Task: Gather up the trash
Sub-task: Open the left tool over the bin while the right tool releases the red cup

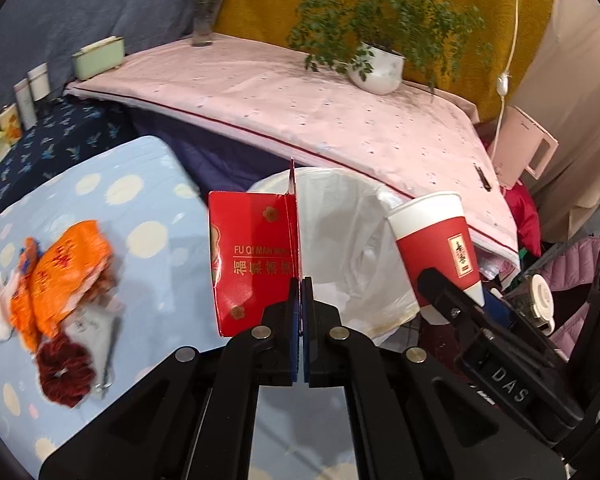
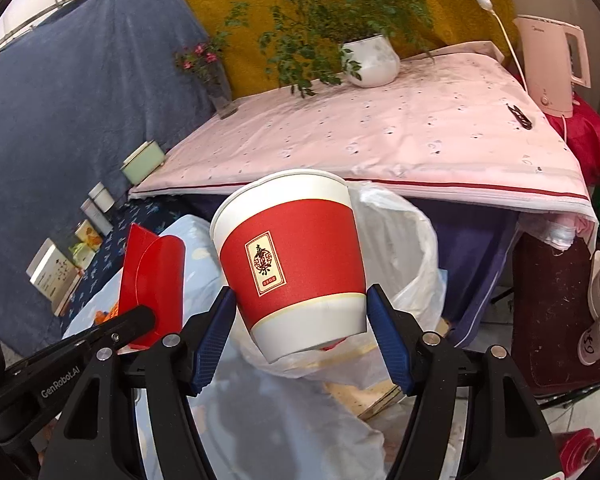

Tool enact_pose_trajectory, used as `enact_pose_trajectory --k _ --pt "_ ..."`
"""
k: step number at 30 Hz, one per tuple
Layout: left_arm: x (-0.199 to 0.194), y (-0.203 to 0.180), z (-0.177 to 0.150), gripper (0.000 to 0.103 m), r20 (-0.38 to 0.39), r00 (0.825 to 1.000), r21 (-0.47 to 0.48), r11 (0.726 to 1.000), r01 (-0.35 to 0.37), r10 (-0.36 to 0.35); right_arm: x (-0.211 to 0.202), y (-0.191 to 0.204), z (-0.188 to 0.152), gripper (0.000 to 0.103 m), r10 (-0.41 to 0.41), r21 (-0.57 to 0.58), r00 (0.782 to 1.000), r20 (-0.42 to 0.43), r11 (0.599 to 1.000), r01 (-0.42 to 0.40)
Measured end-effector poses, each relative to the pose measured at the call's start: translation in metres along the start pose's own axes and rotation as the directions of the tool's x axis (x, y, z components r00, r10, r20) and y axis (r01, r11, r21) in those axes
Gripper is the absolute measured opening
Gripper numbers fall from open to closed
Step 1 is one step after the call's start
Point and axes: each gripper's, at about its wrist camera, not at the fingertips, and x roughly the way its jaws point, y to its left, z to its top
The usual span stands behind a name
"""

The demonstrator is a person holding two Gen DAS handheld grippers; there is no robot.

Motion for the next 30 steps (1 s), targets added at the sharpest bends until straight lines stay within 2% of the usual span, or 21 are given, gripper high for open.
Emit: enact_pose_trajectory --k 8,9,11,13,17,22,30 --pt "0.039 -0.014 0.022 0.002 -0.031 0.998 -0.017 0.998 0.052 -0.053 0.020 -0.022 0.015 0.064 -0.036 0.029 0.999 -0.002 0.999 0.036" --pt "0.043 -0.013 0.024 0.005 -0.033 0.999 -0.024 0.999 0.042 -0.043 0.023 -0.023 0.016 0.064 -0.039 0.029 0.999 -0.004 0.999 0.039" --pt "0.050 -0.009 0.026 0.017 -0.036 0.999 -0.046 0.999 0.018 -0.019 0.031 -0.026 0.020 0.064 -0.041 0.029 0.999 -0.011 0.999 0.041" --pt "0.052 -0.004 0.026 0.034 -0.032 0.999 -0.071 0.997 -0.001 -0.001 0.036 -0.025 0.022 0.065 -0.042 0.024 0.999 -0.015 0.999 0.043" --pt "0.049 0.005 0.023 0.041 -0.017 0.998 -0.067 0.996 -0.055 0.054 0.048 -0.019 0.022 0.066 -0.042 0.008 0.999 -0.032 0.999 0.042" --pt "0.039 0.019 0.015 0.059 -0.002 0.992 -0.080 0.989 -0.126 0.126 0.056 -0.008 0.021 0.066 -0.034 -0.008 0.999 -0.040 0.999 0.034" --pt "0.019 0.047 -0.004 0.060 0.003 0.982 -0.132 0.973 -0.188 0.190 0.049 0.014 0.017 0.067 -0.015 -0.038 0.999 -0.040 0.999 0.014"
